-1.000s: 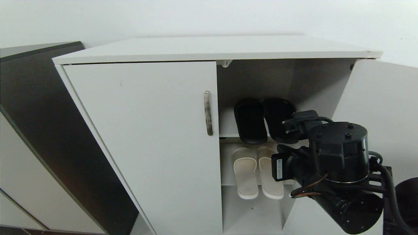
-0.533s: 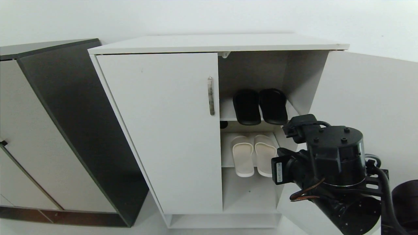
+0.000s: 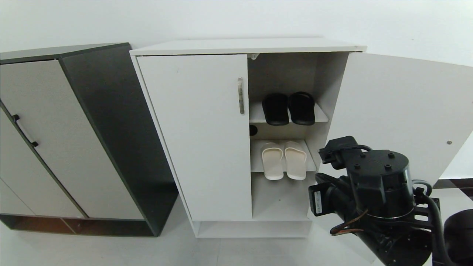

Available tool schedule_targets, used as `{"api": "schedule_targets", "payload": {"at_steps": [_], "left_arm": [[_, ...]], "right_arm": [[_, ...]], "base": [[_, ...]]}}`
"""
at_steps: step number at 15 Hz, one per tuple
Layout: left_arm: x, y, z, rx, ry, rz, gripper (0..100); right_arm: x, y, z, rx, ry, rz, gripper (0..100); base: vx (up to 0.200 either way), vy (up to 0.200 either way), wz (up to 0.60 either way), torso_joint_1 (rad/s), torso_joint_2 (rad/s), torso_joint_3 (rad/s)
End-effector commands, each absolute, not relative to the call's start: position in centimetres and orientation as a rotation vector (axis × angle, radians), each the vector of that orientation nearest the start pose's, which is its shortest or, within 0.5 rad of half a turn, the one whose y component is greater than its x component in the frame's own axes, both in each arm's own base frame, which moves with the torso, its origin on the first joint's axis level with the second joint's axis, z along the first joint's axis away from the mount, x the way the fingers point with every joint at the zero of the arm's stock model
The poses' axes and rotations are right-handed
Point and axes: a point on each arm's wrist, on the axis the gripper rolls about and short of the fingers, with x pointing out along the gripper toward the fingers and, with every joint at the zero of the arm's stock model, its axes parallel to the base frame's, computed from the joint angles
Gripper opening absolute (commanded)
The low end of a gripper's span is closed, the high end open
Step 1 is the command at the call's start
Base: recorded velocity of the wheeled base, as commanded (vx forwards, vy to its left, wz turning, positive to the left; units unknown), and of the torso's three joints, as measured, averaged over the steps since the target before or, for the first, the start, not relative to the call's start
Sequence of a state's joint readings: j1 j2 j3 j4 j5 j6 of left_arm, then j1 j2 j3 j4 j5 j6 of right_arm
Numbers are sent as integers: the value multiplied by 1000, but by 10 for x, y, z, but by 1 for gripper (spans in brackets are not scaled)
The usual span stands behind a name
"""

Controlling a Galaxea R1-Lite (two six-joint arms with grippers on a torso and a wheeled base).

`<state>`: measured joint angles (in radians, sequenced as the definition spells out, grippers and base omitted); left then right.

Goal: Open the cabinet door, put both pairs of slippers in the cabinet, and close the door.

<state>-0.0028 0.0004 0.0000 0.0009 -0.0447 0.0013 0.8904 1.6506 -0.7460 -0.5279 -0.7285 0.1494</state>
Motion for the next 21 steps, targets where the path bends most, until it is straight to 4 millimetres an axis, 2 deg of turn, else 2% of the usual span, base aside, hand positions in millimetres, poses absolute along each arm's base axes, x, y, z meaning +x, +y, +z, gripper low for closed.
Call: {"api": "schedule_targets", "payload": {"at_steps": [1,15,21], "left_arm": [[-23,-1,75,1,3,-48,0],[-23,-1,75,1,3,-48,0],[-23,-1,75,1,3,-48,0]], "right_arm": [[188,207,168,-147,281,137,0],[188,206,165,-161,291,135,0],[188,206,165,-162,290,135,0]], "base": [[0,0,0,0,0,0],[0,0,0,1,-7,-5],[0,0,0,32,-352,-337]]}}
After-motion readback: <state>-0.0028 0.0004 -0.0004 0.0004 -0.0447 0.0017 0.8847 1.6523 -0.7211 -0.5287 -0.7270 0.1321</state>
